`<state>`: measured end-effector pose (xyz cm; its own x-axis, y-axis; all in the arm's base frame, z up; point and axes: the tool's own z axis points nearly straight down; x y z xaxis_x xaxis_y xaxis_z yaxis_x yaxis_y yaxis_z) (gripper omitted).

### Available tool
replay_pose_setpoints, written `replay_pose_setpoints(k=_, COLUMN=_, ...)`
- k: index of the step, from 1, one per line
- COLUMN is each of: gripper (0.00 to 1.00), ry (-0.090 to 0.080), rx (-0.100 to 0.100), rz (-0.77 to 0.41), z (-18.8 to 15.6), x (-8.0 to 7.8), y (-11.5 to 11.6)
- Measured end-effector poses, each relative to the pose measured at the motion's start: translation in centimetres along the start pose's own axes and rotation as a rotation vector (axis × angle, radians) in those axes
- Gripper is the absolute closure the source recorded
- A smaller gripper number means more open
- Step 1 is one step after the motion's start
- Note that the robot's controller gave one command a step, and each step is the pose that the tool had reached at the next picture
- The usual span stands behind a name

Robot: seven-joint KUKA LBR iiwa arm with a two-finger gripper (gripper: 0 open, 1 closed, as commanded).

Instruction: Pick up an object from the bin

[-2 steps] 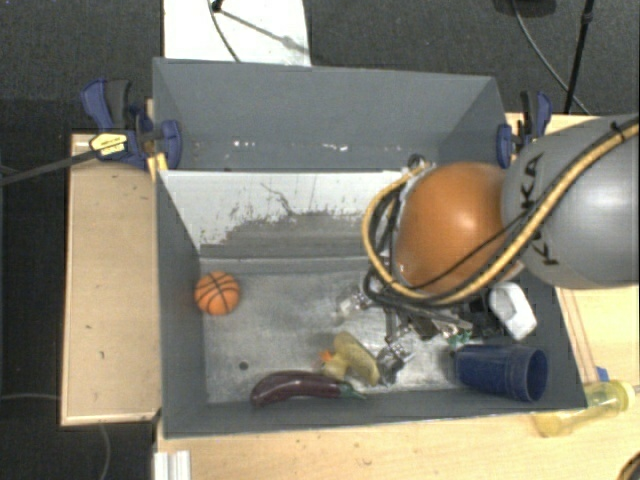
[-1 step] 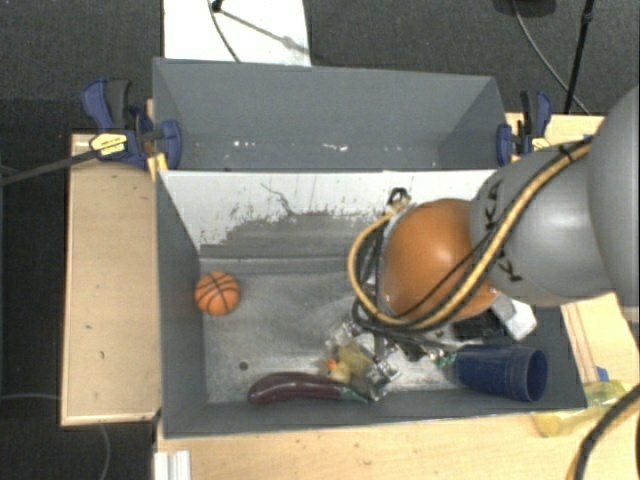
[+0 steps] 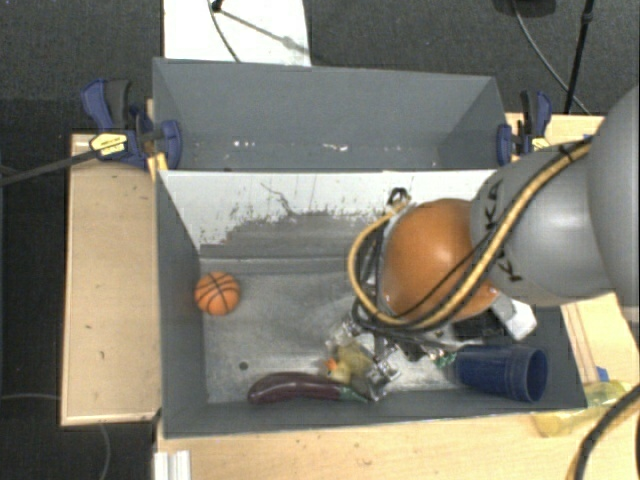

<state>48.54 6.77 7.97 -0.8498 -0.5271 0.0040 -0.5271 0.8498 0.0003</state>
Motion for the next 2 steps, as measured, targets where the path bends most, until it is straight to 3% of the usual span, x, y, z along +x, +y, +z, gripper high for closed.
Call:
replay_pose_setpoints(k=1, gripper=1.00, ry=-0.001, rx=-0.003, rz=-0.053, z=-3.3, x=0.0, y=-0.9)
replay_pose_setpoints(k=2, gripper=1.00, ry=-0.015, rx=0.006, rz=-0.144, z=-23.6, x=-3.1, y=-1.1)
